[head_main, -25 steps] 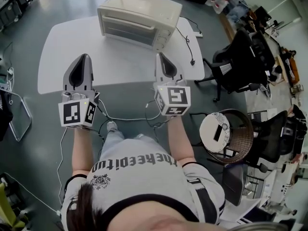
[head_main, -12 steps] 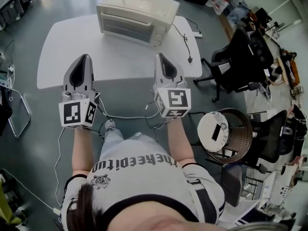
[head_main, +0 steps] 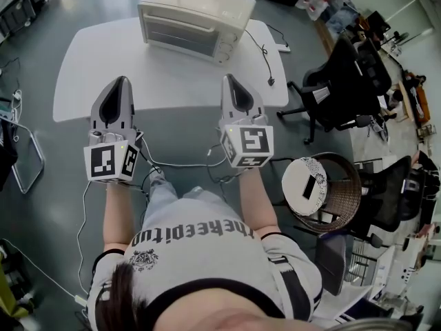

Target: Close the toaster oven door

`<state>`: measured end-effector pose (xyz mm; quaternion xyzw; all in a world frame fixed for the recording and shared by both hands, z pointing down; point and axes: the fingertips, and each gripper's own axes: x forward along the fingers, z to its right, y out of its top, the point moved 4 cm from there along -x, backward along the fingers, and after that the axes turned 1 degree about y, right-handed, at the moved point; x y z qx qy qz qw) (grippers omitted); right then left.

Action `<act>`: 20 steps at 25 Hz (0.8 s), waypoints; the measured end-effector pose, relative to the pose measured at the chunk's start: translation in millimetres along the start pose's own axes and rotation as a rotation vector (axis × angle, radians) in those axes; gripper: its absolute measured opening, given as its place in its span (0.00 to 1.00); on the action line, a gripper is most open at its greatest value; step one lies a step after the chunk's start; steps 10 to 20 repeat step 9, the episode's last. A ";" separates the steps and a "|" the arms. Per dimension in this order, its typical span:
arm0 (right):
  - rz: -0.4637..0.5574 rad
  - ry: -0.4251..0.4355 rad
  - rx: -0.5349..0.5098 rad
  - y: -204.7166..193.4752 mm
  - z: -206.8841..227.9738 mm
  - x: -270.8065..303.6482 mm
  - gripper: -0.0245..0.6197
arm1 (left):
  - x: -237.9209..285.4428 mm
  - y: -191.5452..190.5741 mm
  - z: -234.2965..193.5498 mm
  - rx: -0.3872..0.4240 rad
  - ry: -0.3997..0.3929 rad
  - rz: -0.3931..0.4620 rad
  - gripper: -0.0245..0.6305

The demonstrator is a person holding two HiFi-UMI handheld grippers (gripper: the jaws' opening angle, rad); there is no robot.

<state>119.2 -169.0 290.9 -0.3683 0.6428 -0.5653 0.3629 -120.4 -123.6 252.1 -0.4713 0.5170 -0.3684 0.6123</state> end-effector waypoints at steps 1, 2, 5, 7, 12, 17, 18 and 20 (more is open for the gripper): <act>0.002 -0.001 0.000 0.7 0.6 -1.1 0.04 | -0.3 1.7 1.9 -0.002 0.003 -0.011 0.06; 0.003 -0.001 0.000 1.2 1.3 -2.2 0.04 | -0.6 3.2 3.7 -0.003 0.005 -0.020 0.06; 0.004 -0.002 0.002 1.4 2.6 -4.3 0.04 | -0.7 4.5 7.2 -0.002 0.003 -0.023 0.06; 0.005 -0.001 0.002 1.2 3.4 -4.7 0.04 | 0.0 4.2 9.2 0.000 -0.001 -0.021 0.06; 0.007 0.000 0.001 1.1 4.1 -5.1 0.04 | 0.5 3.8 11.4 0.002 -0.005 -0.021 0.06; 0.007 0.000 0.001 1.1 4.1 -5.1 0.04 | 0.5 3.8 11.4 0.002 -0.005 -0.021 0.06; 0.007 0.000 0.001 1.1 4.1 -5.1 0.04 | 0.5 3.8 11.4 0.002 -0.005 -0.021 0.06; 0.007 0.000 0.001 1.1 4.1 -5.1 0.04 | 0.5 3.8 11.4 0.002 -0.005 -0.021 0.06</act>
